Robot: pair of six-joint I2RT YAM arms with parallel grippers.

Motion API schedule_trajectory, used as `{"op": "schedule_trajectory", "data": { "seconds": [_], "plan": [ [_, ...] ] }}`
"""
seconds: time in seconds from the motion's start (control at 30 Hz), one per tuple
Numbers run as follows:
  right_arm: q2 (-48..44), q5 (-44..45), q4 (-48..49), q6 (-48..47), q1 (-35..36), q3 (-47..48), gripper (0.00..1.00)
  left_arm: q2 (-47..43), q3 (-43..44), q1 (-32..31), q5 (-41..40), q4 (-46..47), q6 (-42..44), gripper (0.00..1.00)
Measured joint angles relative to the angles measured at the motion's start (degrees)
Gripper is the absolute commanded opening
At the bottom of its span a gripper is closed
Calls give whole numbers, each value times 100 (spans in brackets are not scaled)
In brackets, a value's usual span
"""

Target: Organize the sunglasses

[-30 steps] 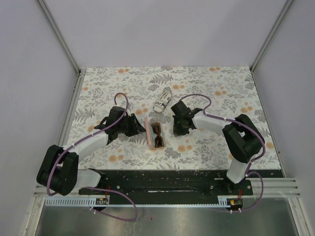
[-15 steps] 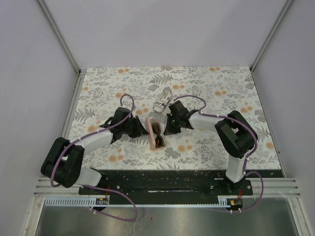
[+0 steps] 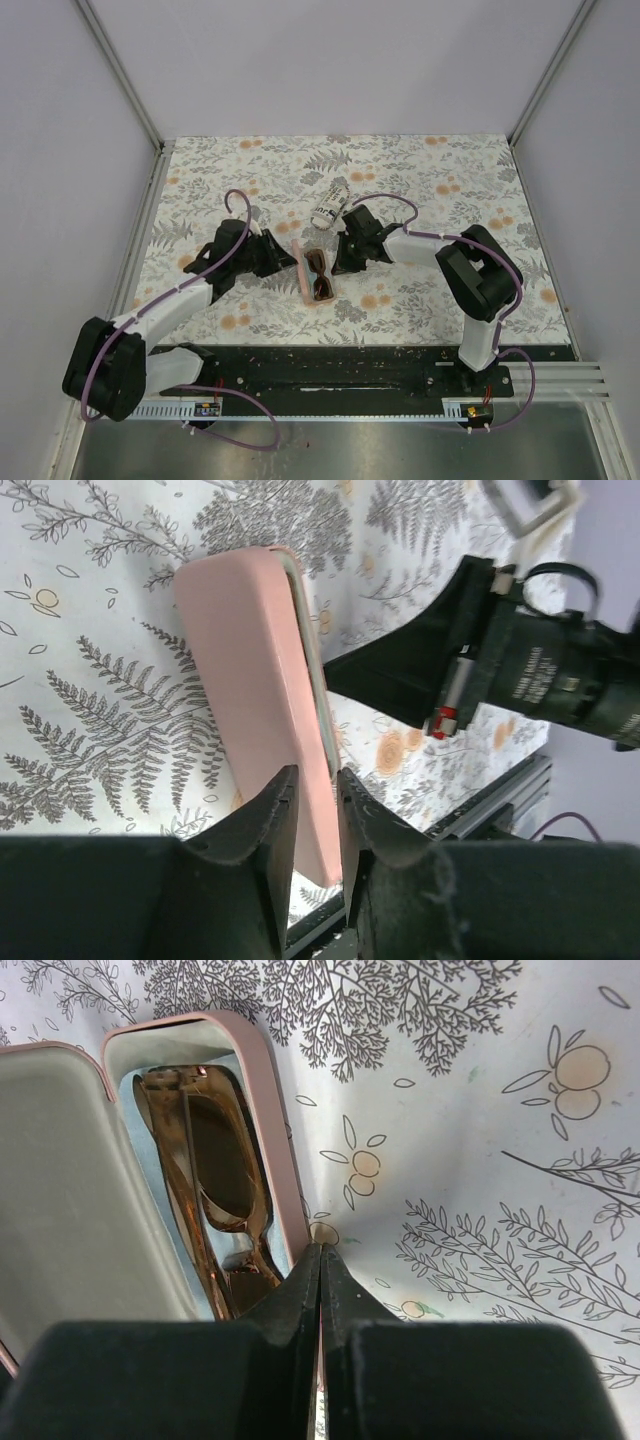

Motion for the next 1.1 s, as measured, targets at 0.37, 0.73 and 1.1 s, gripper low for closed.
{"op": "schedule_trajectory", "data": {
  "seconds": [0.37,0.73,1.1],
  "plan": [
    [7,-22,63,2,7,-22,0,-245,-44,79,111,87,-166,22],
    [7,-76,107,0,7,-37,0,212,-44,79,175,107,-212,21],
    [7,-101,120,0,4,-48,0,581,92,-9,350,522,-245,0]
  ]
}}
